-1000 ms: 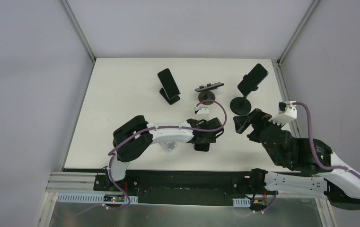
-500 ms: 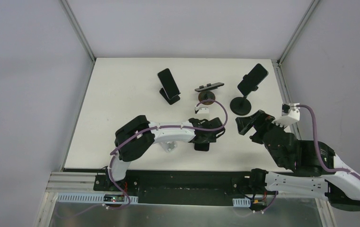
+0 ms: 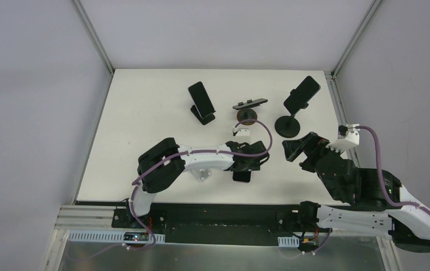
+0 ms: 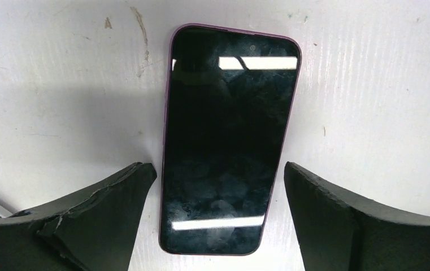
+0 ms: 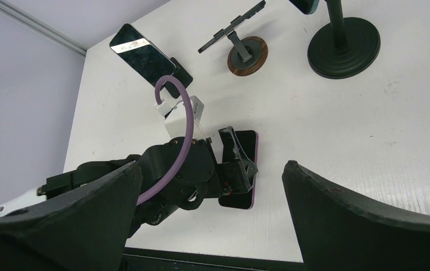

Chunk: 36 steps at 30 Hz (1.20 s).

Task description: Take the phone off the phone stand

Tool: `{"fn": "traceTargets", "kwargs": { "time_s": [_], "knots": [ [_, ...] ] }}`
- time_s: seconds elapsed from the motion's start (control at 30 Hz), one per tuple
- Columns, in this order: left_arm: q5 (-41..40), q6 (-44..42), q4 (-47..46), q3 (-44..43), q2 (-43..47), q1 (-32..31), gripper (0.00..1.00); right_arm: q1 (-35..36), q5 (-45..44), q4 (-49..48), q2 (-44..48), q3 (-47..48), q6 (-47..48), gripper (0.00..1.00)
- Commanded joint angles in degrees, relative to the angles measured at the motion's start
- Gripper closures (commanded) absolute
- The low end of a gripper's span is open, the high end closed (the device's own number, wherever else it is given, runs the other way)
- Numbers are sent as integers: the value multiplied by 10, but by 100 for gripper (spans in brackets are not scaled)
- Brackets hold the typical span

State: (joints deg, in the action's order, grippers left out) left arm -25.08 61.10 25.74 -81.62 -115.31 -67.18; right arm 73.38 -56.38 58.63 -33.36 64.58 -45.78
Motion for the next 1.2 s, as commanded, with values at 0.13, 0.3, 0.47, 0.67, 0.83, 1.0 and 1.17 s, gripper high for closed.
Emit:
{"fn": "traceTargets", "kwargs": {
  "time_s": [0.13,0.3,0.47,0.67,0.83,1.0,1.17],
  "knots": [
    [-27,-3,32,13,70,-12,10,1,-27,-2,17,4,9,2],
    [-32,1,42,48,121,-33,12,1,-32,-2,21,0,9,2],
    [-51,11,82,66,132,-47,12,1,-26,-2,13,-1,6,2],
    [-76,25,126,75,111,-45,11,1,-23,-2,5,1,6,2],
    [-69,29,128,95,103,-26,10,1,-17,-2,-1,2,11,2],
    [-76,23,128,127,123,-8,10,1,-14,-2,-6,4,11,2],
    [-78,23,127,169,149,12,10,1,-10,-3,-16,9,10,2]
  ]
}}
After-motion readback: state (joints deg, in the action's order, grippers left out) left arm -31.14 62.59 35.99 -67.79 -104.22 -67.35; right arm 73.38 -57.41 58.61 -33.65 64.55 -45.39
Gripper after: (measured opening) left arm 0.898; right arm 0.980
